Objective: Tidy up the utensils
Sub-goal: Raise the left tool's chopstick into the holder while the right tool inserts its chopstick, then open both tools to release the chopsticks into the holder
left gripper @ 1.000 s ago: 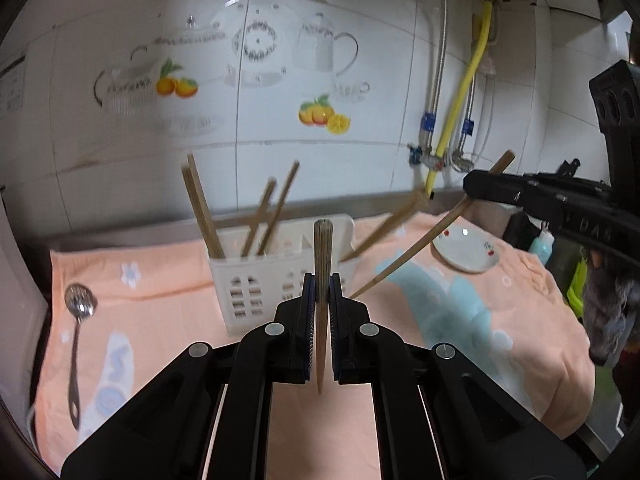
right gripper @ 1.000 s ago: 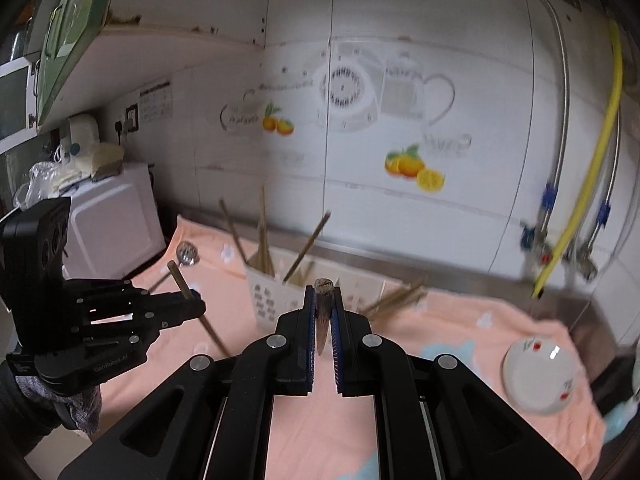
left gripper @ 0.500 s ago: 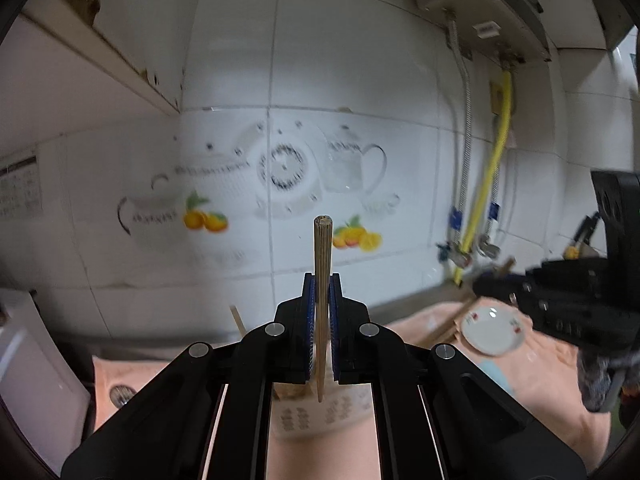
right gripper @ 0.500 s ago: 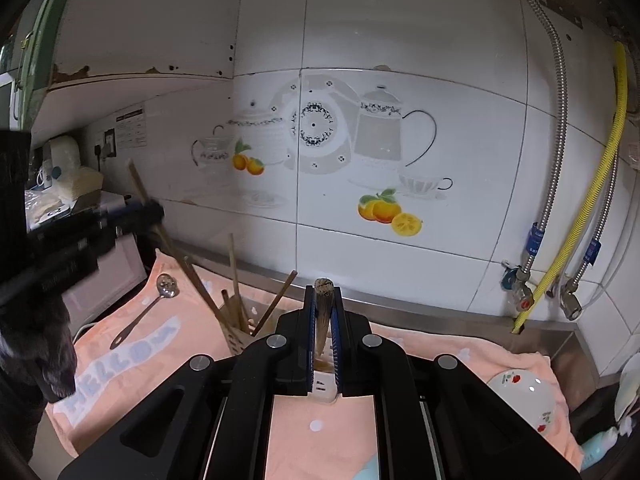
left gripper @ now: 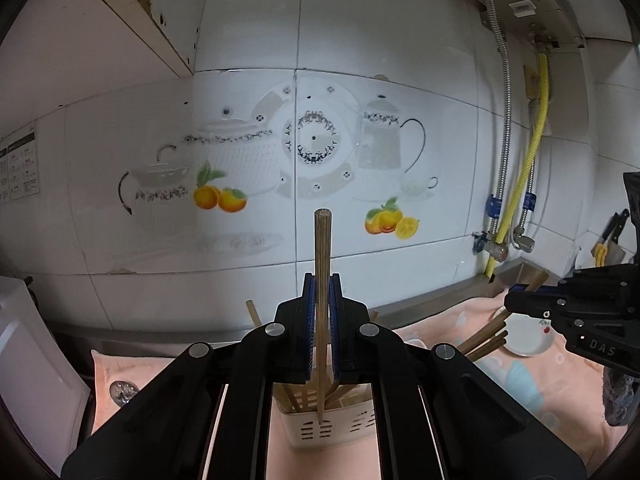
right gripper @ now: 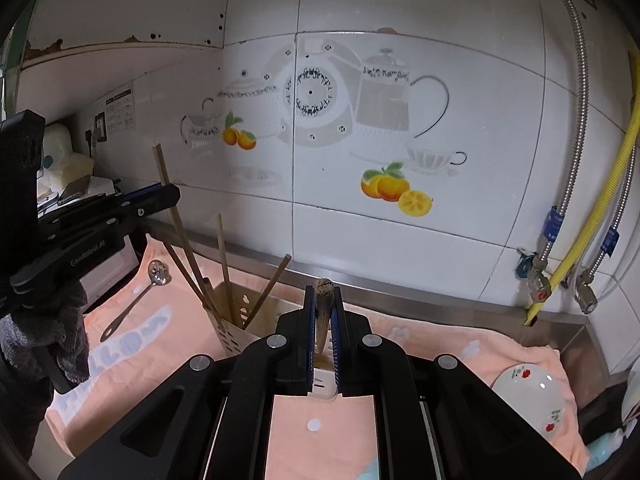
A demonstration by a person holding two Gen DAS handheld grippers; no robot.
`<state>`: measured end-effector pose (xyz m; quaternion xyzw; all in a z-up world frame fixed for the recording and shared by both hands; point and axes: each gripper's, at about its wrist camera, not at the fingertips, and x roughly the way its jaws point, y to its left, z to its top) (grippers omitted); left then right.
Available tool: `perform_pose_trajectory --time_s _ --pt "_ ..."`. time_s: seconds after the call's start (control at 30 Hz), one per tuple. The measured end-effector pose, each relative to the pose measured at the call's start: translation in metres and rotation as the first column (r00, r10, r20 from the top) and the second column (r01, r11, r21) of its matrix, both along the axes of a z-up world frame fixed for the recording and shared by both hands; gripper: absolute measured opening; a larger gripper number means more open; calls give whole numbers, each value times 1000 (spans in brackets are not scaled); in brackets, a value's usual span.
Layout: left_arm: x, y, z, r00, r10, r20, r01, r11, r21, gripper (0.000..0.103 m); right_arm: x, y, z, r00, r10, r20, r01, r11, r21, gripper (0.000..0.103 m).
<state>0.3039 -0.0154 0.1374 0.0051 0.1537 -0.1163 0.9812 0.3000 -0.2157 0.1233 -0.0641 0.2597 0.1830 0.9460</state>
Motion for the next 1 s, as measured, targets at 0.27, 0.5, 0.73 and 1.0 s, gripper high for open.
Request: perform_pose_trajectory --time_s 0.27,0.5,0.73,1.0 --pt "-7 3 32 996 16 85 -18 999 27 5 12 1 -5 1000 -12 -16 12 1000 -1 7" --pt "8 1 21 998 29 60 -31 999 22 6 15 5 -16 999 -7 -41 6 1000 -21 7" --pt "23 12 -6 999 29 -39 -30 999 -18 7 18 6 -23 999 -9 -52 9 1000 -13 7" --pt "16 20 -12 998 33 -56 -34 999 -26 20 15 5 -24 999 -14 -47 14 1000 0 8"
